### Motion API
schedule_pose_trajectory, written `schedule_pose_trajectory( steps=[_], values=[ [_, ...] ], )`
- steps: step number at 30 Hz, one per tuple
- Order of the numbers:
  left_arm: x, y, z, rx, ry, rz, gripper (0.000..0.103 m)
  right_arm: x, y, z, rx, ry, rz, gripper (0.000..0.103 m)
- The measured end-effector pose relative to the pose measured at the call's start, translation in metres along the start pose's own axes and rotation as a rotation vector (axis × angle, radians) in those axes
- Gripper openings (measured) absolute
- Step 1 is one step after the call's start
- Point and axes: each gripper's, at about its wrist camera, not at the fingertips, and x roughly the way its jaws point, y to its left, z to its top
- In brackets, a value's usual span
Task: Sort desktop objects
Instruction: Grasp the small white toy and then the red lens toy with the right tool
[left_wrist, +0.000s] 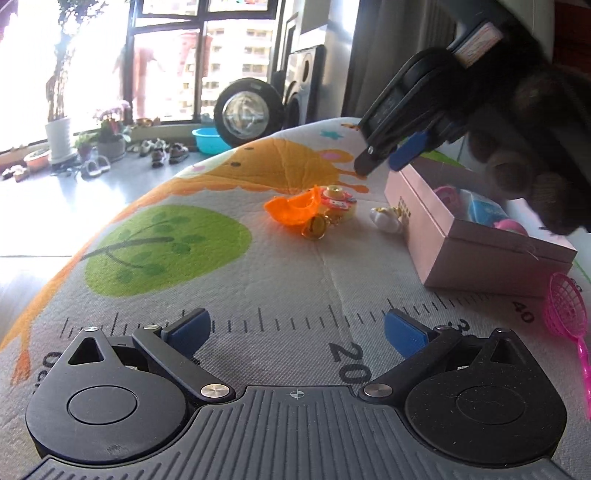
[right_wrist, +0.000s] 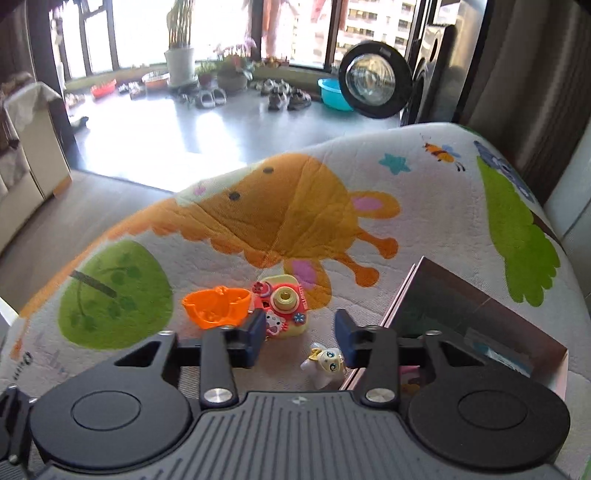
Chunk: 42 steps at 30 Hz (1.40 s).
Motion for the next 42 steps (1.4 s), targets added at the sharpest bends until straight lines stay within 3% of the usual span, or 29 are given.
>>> schedule_pose_trajectory(
  steps=[4, 6, 8, 14, 16, 18, 19, 20, 22, 24, 28, 30, 33, 35, 36, 42],
  values=[
    [0.000, 0.002, -0.001, -0.015, -0.005, -0.027, 0.103, 0.039, 0.001, 0.003, -0.062, 0.068, -0.136, 0.032],
    [-0.001, 0.003, -0.001, -0.021, -0.005, -0.033, 0.103, 0.050, 0.004, 0.001, -0.111, 0.083, -0.181, 0.018],
    [-0.001, 0.004, -0.002, -0.027, -0.006, -0.036, 0.103, 0.057, 0.008, 0.000, -0.135, 0.104, -0.195, 0.016],
    [-0.002, 0.004, -0.002, -0.031, -0.002, -0.039, 0.103, 0.051, 0.016, -0.006, -0.093, 0.172, -0.104, 0.016],
    [-0.002, 0.006, -0.002, -0.037, 0.007, -0.045, 0.103, 0.037, 0.015, -0.011, -0.050, 0.227, -0.007, 0.016],
    [-0.002, 0.009, -0.002, -0.049, 0.015, -0.048, 0.103, 0.012, 0.012, -0.018, 0.009, 0.279, 0.198, 0.016],
    [-0.001, 0.009, -0.002, -0.052, 0.018, -0.047, 0.103, -0.005, 0.011, -0.020, 0.010, 0.253, 0.247, 0.016],
    [0.000, 0.008, -0.002, -0.047, 0.023, -0.044, 0.103, -0.022, 0.012, -0.020, -0.003, 0.201, 0.239, 0.016],
    [0.000, 0.004, -0.002, -0.031, 0.026, -0.041, 0.103, -0.039, 0.010, -0.015, 0.000, 0.113, 0.194, 0.024],
    [-0.001, 0.002, -0.003, -0.016, 0.020, -0.039, 0.103, -0.033, 0.004, -0.007, 0.050, 0.085, 0.166, 0.045],
    [0.000, 0.002, -0.003, -0.015, 0.018, -0.039, 0.103, 0.014, -0.001, 0.015, 0.133, 0.041, 0.083, 0.053],
    [0.000, 0.003, -0.003, -0.022, 0.020, -0.044, 0.103, 0.039, -0.006, 0.025, 0.189, 0.051, 0.064, 0.066],
    [0.001, 0.004, -0.003, -0.027, 0.023, -0.051, 0.103, 0.074, -0.009, 0.033, 0.217, 0.087, 0.066, 0.071],
    [0.001, 0.005, -0.003, -0.030, 0.024, -0.057, 0.103, 0.084, -0.004, 0.032, 0.202, 0.119, 0.062, 0.065],
    [0.001, 0.005, -0.003, -0.030, 0.024, -0.058, 0.103, 0.084, 0.001, 0.030, 0.172, 0.134, 0.088, 0.051],
    [-0.006, -0.005, -0.009, 0.040, 0.039, -0.131, 0.103, 0.042, 0.023, -0.011, 0.051, 0.171, 0.212, 0.043]
  ],
)
